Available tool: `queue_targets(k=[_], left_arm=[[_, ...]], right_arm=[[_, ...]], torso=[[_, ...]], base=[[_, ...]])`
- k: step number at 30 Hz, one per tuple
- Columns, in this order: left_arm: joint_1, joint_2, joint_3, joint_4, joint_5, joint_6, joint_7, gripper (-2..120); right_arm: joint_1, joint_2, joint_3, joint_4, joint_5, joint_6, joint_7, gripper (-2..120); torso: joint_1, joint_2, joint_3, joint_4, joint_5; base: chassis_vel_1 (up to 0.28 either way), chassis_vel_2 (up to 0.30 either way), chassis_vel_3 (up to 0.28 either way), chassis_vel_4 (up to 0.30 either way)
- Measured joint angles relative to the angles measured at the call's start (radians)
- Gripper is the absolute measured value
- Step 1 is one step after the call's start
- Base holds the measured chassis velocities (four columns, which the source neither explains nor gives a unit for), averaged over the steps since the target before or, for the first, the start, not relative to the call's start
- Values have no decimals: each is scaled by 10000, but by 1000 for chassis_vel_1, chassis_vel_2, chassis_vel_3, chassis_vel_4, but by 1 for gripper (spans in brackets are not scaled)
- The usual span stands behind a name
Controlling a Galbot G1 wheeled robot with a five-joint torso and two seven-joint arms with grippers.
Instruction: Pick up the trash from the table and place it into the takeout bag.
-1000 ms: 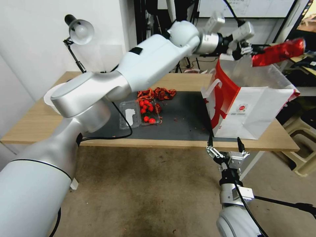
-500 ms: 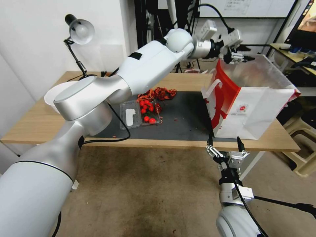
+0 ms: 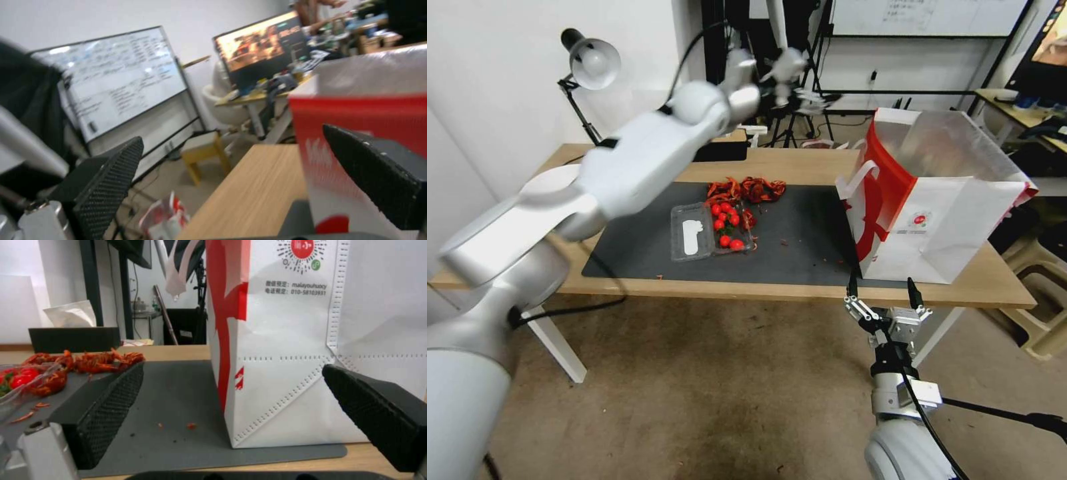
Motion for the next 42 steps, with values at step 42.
queue_targets(k=[42], left_arm=[[13729, 5352, -9348, -9953, 2953, 843, -6630, 100]], right_arm=[[-236, 11, -362, -107, -445, 1, -65, 100]], torso=[[-2, 1, -2, -5, 3]], base=[[0, 0, 0, 0]])
